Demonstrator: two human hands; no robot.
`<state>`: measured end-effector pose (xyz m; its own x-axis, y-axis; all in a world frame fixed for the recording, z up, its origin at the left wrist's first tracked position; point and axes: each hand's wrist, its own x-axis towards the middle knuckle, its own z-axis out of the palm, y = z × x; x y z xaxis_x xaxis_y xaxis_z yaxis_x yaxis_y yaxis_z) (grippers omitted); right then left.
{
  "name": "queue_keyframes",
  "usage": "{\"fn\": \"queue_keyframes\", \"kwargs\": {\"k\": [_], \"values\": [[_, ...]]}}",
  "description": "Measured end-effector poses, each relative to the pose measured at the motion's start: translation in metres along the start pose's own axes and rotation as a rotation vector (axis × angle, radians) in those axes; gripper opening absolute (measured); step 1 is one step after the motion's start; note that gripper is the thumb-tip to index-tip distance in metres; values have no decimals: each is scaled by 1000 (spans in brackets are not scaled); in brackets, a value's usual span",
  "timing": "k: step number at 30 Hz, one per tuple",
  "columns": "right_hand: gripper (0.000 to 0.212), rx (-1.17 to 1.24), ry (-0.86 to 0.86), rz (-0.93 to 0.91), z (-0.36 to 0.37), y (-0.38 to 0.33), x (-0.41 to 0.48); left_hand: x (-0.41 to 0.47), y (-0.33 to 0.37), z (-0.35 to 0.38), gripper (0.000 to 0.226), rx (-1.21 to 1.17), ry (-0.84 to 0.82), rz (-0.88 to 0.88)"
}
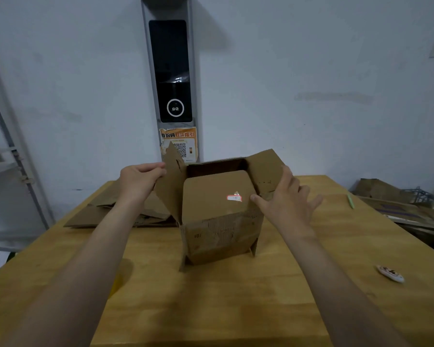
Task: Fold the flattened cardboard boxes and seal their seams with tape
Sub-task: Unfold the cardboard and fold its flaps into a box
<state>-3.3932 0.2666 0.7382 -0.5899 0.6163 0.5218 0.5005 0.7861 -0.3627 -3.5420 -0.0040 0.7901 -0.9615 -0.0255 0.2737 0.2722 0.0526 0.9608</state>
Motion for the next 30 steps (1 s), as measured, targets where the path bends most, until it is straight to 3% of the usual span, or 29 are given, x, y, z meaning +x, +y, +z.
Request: {"fn": "queue_keyframes", "kwargs": {"k": [12, 15, 20, 25, 30], "values": [[124, 53, 16, -13, 9, -6, 2, -11, 1, 11, 18, 60, -22, 57], [124, 133, 49, -133, 5, -6, -3, -13, 0, 14, 17, 69, -20, 69], [111, 368, -4, -232, 6, -6, -11, -18, 1, 14, 17, 65, 13, 80], [55, 277, -141, -468, 4, -5, -13, -22, 7, 18, 17, 60, 24, 70], [59, 277, -184, -456, 4, -5, -19, -27, 8, 21, 18, 96, 24, 73]]}}
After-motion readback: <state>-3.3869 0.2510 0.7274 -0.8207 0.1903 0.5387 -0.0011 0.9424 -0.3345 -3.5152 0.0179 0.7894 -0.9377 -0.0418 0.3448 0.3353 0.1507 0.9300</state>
